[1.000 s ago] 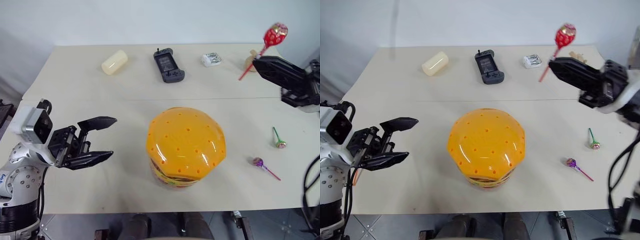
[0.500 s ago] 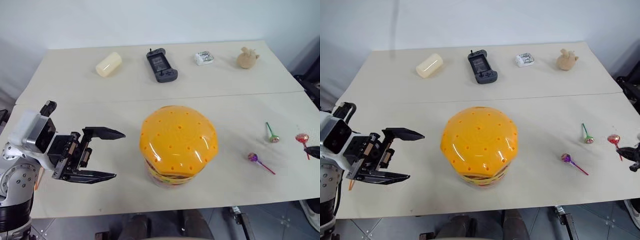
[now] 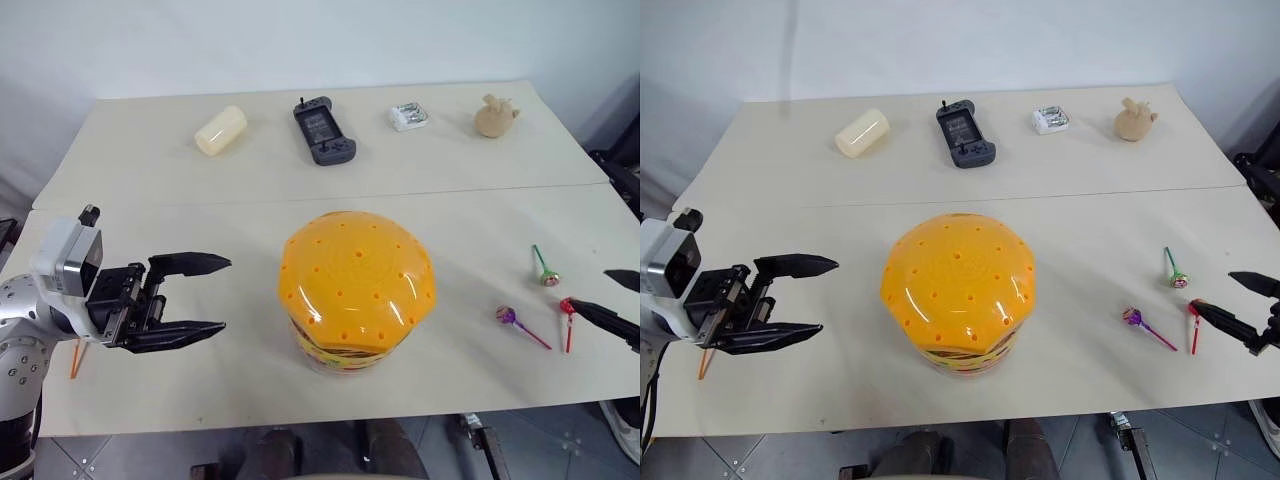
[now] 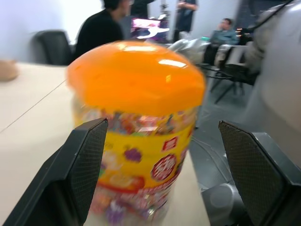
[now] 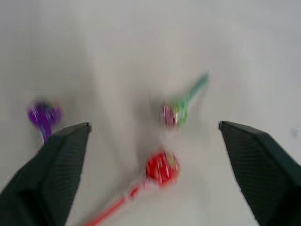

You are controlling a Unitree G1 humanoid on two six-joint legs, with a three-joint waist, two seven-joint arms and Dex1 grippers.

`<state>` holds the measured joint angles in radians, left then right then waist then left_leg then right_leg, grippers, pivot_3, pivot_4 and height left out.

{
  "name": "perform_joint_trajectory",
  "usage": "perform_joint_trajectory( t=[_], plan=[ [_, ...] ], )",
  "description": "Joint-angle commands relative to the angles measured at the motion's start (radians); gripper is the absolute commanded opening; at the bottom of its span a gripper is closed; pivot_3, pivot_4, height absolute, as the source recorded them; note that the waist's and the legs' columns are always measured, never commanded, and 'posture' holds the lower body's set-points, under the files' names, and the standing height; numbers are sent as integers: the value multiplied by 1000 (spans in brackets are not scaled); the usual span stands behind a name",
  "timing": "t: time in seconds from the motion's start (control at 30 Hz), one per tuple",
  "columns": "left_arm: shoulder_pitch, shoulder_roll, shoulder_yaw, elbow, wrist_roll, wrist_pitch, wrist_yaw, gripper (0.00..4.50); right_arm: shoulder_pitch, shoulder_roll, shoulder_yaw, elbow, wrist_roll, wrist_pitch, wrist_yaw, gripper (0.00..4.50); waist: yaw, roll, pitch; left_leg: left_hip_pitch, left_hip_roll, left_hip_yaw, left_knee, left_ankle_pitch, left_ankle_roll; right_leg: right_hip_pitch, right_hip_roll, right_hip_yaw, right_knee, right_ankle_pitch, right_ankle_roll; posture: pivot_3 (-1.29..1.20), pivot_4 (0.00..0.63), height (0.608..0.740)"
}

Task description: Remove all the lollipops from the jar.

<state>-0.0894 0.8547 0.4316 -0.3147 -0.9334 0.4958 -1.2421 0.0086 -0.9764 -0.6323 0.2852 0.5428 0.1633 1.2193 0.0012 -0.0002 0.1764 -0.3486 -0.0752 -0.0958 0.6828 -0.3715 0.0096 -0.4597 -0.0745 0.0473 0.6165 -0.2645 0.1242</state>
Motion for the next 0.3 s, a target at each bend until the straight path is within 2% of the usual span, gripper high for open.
perform_joint_trajectory(
  t=[0.03, 0.17, 0.3],
  plan=[
    [41, -10, 43, 100, 129, -85, 61, 3997, -56, 7, -32, -213, 170, 118, -1, 4445, -6, 1, 0, 0, 0, 0, 0, 0, 0, 0, 0, 0, 0, 0, 0, 0, 150, 740],
    [58, -48, 53, 186, 239, -178, 149, 3997, -105, 54, 72, -391, 151, 63, -10, 4445, -1, 1, -1, 1, 1, 0, -1, 0, -1, 0, 1, 0, 1, 0, -1, 0, 150, 740],
    [54, -79, 71, 219, 296, -216, 246, 3997, -112, 73, 169, -413, 75, -39, 46, 4445, 15, 0, -1, -2, 0, -2, 1, -1, 0, -1, -1, -2, 0, 0, 0, 0, 150, 740]
  ],
)
